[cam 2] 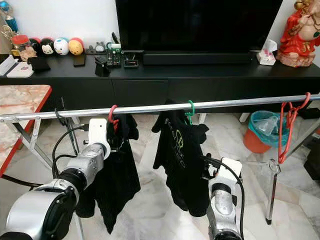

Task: Hang hanger

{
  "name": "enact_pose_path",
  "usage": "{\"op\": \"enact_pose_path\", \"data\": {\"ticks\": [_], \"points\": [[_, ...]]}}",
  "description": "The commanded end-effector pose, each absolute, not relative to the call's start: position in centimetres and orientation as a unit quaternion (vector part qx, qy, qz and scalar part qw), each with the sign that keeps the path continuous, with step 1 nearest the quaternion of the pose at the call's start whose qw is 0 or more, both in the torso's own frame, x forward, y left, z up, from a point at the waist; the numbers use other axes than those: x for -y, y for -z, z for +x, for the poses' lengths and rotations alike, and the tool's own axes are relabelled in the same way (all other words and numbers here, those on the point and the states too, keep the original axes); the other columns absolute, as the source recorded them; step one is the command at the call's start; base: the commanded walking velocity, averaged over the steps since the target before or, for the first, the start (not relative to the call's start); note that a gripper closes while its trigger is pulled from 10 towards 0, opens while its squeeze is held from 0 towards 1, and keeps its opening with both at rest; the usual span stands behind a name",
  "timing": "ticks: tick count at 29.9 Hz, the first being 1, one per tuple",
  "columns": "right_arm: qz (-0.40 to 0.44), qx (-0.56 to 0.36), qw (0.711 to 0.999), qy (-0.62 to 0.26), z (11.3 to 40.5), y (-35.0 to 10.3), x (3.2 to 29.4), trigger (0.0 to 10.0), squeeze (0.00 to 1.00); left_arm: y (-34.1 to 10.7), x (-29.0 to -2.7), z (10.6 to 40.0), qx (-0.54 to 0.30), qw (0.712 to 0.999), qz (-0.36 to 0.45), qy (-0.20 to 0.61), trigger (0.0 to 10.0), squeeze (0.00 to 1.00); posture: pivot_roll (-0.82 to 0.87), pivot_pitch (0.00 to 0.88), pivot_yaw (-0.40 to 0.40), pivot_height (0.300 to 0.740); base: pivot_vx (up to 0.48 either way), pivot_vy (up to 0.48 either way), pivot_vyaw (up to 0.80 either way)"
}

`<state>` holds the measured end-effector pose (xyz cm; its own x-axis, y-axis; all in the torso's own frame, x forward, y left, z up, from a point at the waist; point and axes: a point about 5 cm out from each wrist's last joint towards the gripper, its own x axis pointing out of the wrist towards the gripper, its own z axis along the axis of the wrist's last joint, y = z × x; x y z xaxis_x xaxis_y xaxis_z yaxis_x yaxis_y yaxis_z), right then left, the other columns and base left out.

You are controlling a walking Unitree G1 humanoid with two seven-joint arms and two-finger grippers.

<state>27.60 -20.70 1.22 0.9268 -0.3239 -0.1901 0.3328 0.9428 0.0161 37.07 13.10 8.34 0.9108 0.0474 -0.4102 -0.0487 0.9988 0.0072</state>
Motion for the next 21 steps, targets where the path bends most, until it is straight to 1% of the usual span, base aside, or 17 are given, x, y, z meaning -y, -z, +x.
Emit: {"op": "enact_pose_path", "data": {"ticks": [1, 5, 17, 21], "points": [[0.024, -0.099, 0.981, 0.164, 27.8, -1.1, 20.5, 10.0, 0.0, -7.7, -13.1, 36.7, -0.219, 0.976, 0.005, -0.017, 10.0, 1.0, -0.04, 0.0, -0.034, 0.74, 0.0, 0.0, 0.0], [0.022, -0.098, 0.982, 0.162, 27.8, -1.2, 20.5, 10.0, 0.0, -8.4, -13.0, 37.1, -0.193, 0.981, 0.0, -0.018, 10.0, 1.0, -0.04, 0.0, -0.037, 0.74, 0.0, 0.0, 0.0], [0.023, -0.096, 0.982, 0.162, 27.7, -1.2, 20.6, 10.0, 0.0, -9.6, -13.4, 37.5, -0.157, 0.987, -0.002, -0.018, 10.0, 1.0, -0.04, 0.0, -0.032, 0.74, 0.0, 0.0, 0.0], [0.024, -0.097, 0.982, 0.161, 27.7, -1.1, 20.5, 10.0, 0.0, -10.0, -13.6, 37.6, -0.138, 0.99, 0.011, -0.02, 10.0, 1.0, -0.04, 0.0, -0.03, 0.74, 0.0, 0.0, 0.0]]}}
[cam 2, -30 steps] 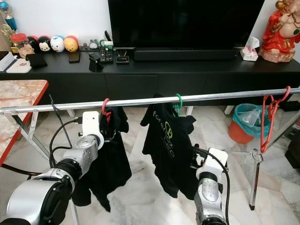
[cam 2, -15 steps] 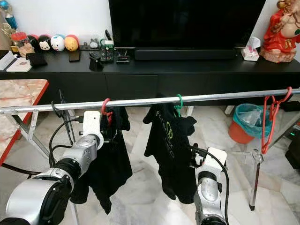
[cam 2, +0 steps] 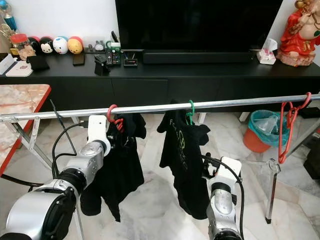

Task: Hang hanger

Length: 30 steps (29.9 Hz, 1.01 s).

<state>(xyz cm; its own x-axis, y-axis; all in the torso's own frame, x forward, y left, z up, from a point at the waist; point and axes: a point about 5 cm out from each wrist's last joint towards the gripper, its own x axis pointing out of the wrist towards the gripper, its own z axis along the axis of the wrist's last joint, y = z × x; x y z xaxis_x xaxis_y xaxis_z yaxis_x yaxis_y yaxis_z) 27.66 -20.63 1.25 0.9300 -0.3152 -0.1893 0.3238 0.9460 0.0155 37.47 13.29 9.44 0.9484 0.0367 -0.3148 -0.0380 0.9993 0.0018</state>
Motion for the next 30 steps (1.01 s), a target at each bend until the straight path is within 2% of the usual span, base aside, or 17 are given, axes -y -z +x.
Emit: {"op": "enact_pose_path", "data": {"ticks": [1, 11, 15, 17, 18, 19, 26, 30], "points": [[0.024, -0.097, 0.982, 0.161, 27.7, -1.1, 20.5, 10.0, 0.0, -10.1, -13.7, 37.6, -0.131, 0.991, 0.015, -0.019, 10.0, 1.0, -0.03, 0.0, -0.027, 0.74, 0.0, 0.0, 0.0], [0.028, -0.101, 0.982, 0.16, 27.4, -0.8, 20.0, 10.0, 0.0, -10.2, -15.3, 36.8, -0.096, 0.995, 0.014, -0.006, 10.0, 1.0, -0.03, 0.0, -0.01, 0.74, 0.0, 0.0, 0.0], [0.027, -0.101, 0.981, 0.161, 27.3, -0.7, 20.1, 10.0, 0.0, -10.4, -15.1, 36.2, -0.081, 0.996, 0.016, 0.02, 10.0, 1.0, -0.03, 0.0, -0.008, 0.74, 0.0, 0.0, 0.0], [0.027, -0.101, 0.981, 0.161, 27.3, -0.7, 20.2, 10.0, 0.0, -10.5, -14.9, 35.9, -0.072, 0.996, 0.018, 0.039, 10.0, 0.97, -0.03, 0.0, -0.01, 0.74, 0.0, 0.0, 0.0], [0.026, -0.101, 0.981, 0.162, 27.3, -0.7, 20.2, 10.0, 0.0, -10.6, -14.8, 35.8, -0.068, 0.996, 0.019, 0.046, 10.0, 0.4, -0.03, 0.0, -0.01, 0.74, 0.0, 0.0, 0.0], [0.026, -0.101, 0.981, 0.162, 27.3, -0.8, 20.3, 10.0, 0.0, -10.9, -14.7, 35.6, -0.054, 0.997, 0.02, 0.056, 10.0, 0.0, -0.03, 0.004, -0.011, 0.74, 0.0, 0.0, 0.0], [0.024, -0.099, 0.981, 0.163, 27.3, -0.9, 20.4, 10.0, 0.0, -12.1, -15.2, 34.1, -0.003, 0.997, -0.015, 0.075, 10.0, 0.0, -0.03, 0.019, -0.01, 0.74, 0.0, 0.0, 0.0], [0.024, -0.098, 0.981, 0.163, 27.3, -0.9, 20.4, 10.0, 0.0, -12.0, -15.3, 33.6, 0.006, 0.997, -0.003, 0.077, 10.0, 0.0, -0.03, 0.023, -0.008, 0.74, 0.0, 0.0, 0.0]]}}
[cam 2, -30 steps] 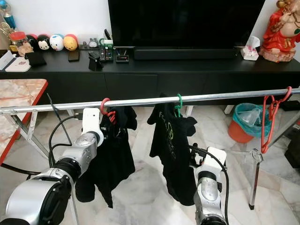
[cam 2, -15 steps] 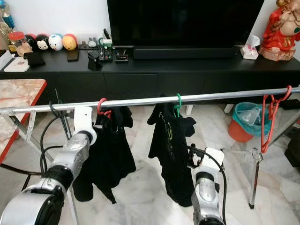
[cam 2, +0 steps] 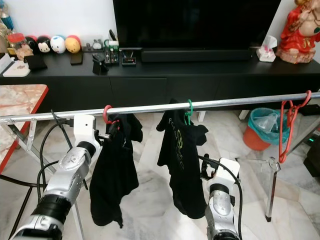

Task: Hang hanger

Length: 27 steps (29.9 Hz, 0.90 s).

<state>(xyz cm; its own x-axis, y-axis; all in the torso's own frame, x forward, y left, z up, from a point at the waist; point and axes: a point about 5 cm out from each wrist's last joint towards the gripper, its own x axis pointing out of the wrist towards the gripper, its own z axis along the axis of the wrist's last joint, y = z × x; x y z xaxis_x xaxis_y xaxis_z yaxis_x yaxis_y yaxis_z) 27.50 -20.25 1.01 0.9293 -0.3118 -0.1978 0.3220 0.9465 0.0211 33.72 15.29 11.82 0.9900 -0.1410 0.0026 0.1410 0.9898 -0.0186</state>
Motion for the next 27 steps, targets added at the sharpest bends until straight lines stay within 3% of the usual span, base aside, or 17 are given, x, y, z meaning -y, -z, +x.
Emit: {"op": "enact_pose_path", "data": {"ticks": [1, 13, 17, 27], "points": [[0.025, -0.099, 0.981, 0.164, 27.3, -0.8, 20.3, 10.0, 0.0, -11.9, -15.6, 33.1, 0.011, 0.997, -0.003, 0.072, 10.0, 0.0, -0.02, 0.028, -0.008, 0.74, 0.0, 0.0, 0.0], [0.021, -0.098, 0.981, 0.168, 27.0, -0.8, 20.7, 10.0, 0.0, -8.5, -19.0, 30.1, -0.005, 0.999, 0.041, 0.002, 10.0, 0.0, -0.04, 0.034, -0.004, 0.74, 0.0, 0.0, 0.0], [0.018, -0.1, 0.982, 0.161, 26.8, -0.6, 20.7, 10.0, 0.0, -6.8, -20.7, 27.6, -0.028, 0.998, 0.038, -0.046, 10.0, 0.0, -0.03, 0.03, -0.016, 0.74, 0.0, 0.0, 0.0], [-0.024, -0.101, 0.985, 0.141, 25.9, -0.3, 21.2, 10.0, 0.0, -4.3, -21.6, 26.3, -0.072, 0.994, 0.042, -0.065, 10.0, 0.0, -0.05, 0.016, -0.03, 0.74, 0.0, 0.0, 0.0]]}}
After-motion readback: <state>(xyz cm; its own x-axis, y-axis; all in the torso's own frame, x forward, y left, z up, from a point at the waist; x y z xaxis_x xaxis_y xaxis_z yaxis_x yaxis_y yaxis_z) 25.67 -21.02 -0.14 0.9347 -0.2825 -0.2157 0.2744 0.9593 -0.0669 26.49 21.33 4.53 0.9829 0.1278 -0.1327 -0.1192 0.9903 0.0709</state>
